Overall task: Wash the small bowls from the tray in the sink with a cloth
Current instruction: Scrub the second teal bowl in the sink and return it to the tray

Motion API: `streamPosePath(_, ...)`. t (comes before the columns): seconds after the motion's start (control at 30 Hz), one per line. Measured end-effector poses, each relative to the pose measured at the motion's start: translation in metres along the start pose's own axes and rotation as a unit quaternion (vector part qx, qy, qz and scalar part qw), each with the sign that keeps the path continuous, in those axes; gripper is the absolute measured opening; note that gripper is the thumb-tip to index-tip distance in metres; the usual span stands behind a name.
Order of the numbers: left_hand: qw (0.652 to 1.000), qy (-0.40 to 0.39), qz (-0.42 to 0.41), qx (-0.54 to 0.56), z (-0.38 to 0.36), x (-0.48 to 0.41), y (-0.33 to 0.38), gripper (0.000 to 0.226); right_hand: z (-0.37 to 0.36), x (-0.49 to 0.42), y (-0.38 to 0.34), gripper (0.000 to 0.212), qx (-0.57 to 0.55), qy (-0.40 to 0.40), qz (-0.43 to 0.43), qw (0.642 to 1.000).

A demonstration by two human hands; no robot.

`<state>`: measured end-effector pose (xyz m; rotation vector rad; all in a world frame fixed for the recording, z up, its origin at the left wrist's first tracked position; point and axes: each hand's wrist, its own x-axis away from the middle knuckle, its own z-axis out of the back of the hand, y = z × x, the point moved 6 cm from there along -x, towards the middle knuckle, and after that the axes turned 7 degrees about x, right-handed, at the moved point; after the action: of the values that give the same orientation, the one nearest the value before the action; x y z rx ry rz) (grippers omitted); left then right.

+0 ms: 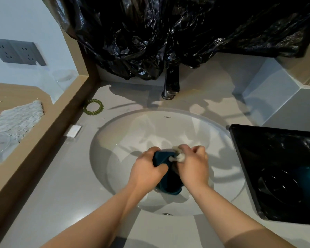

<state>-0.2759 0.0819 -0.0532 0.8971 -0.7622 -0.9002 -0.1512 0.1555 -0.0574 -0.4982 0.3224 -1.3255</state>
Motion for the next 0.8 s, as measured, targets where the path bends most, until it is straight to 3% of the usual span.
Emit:
streamPosePath(0.13, 1.000, -0.011, 0.013, 0.014, -0.004, 0.001, -0.002, 0.033, 0.001, 0.011, -0.043, 0.034, 0.119, 0.071, 0.270, 0.953)
streamPosePath(0.23, 0.999, -0.001, 0.025, 0.028, -0.004, 0.002, -0.003, 0.035, -0.003, 0.004, -0.033, 0.025, 0.116, 0.015, 0.196, 0.974)
streamPosePath(0.33, 0.999, 0.036, 0.014, 0.021, 0.000, 0.002, -0.005, 0.031, -0.008, 0.000, -0.007, 0.009, 0.017, -0.039, 0.017, 0.999)
streamPosePath(0.47, 0.997, 0.067, 0.003, 0.021, 0.005, 0.000, -0.007, 0.044, -0.026, 0.015, 0.017, 0.013, -0.163, -0.116, -0.188, 0.962)
streamPosePath(0.63, 0.994, 0.089, 0.025, 0.063, 0.010, -0.002, -0.010, 0.035, -0.019, 0.016, 0.018, 0.032, -0.242, -0.074, -0.194, 0.948)
streamPosePath(0.8, 0.988, 0.114, 0.036, 0.101, 0.015, -0.001, -0.009, 0.034, -0.014, 0.018, 0.012, 0.007, -0.207, -0.059, -0.126, 0.969)
